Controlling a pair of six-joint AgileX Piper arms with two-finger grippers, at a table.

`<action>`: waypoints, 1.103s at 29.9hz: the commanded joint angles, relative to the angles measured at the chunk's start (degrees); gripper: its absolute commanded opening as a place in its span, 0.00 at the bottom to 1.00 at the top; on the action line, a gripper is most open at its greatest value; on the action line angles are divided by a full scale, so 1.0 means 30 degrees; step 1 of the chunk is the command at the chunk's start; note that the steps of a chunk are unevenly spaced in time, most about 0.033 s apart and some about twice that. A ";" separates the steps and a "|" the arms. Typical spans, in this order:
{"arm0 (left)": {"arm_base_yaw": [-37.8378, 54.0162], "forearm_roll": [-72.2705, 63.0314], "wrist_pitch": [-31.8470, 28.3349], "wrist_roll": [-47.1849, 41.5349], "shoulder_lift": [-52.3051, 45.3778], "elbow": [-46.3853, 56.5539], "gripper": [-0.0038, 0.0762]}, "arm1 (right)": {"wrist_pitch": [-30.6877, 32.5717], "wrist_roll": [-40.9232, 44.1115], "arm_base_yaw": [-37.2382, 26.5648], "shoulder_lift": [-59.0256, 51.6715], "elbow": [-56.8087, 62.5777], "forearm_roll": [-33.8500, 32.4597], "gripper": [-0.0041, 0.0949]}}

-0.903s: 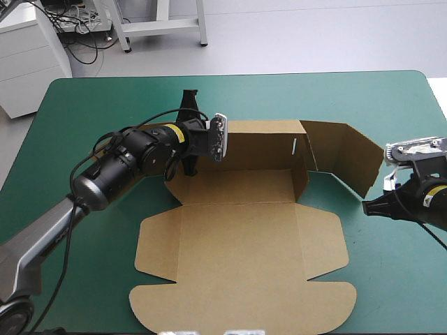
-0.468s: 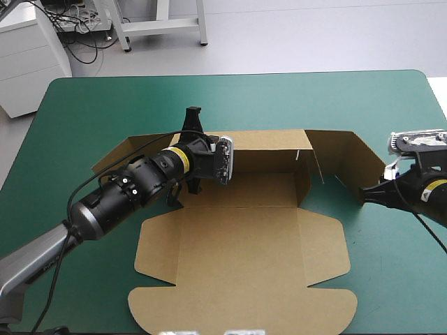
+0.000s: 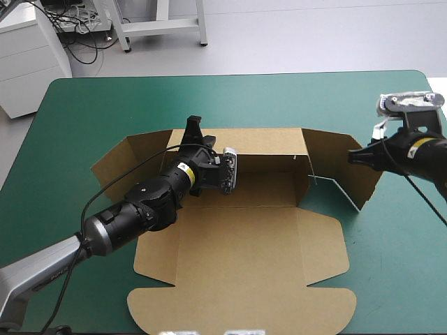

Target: Fold the box

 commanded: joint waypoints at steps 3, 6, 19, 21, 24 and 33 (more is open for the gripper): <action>0.0036 0.2506 0.1492 -0.4116 -0.0535 0.0018 0.01 | -0.0463 -0.0886 -0.0471 0.1908 -0.3603 0.0160 0.46; 0.0036 0.2702 0.1307 -0.4392 -0.0506 0.0094 0.01 | 0.0176 -0.1979 -0.1882 0.3215 -0.5547 0.1976 0.46; 0.0036 0.2702 0.1252 -0.4392 -0.0393 0.0124 0.01 | 0.1153 -0.6009 -0.5373 0.9343 -0.9531 0.8787 0.61; 0.0036 0.2702 0.1397 -0.4392 -0.0382 0.0124 0.01 | 0.0837 -0.6046 -0.5373 1.0064 -0.9561 0.9081 0.63; 0.0036 0.2855 0.1384 -0.4392 -0.0382 0.0135 0.01 | 0.0387 -0.6046 -0.5373 1.0806 -0.9561 0.9089 0.63; 0.0036 0.3201 0.1658 -0.4392 0.0183 0.0135 0.01 | 0.0002 -0.6525 -0.5373 1.2289 -0.9561 0.9398 0.63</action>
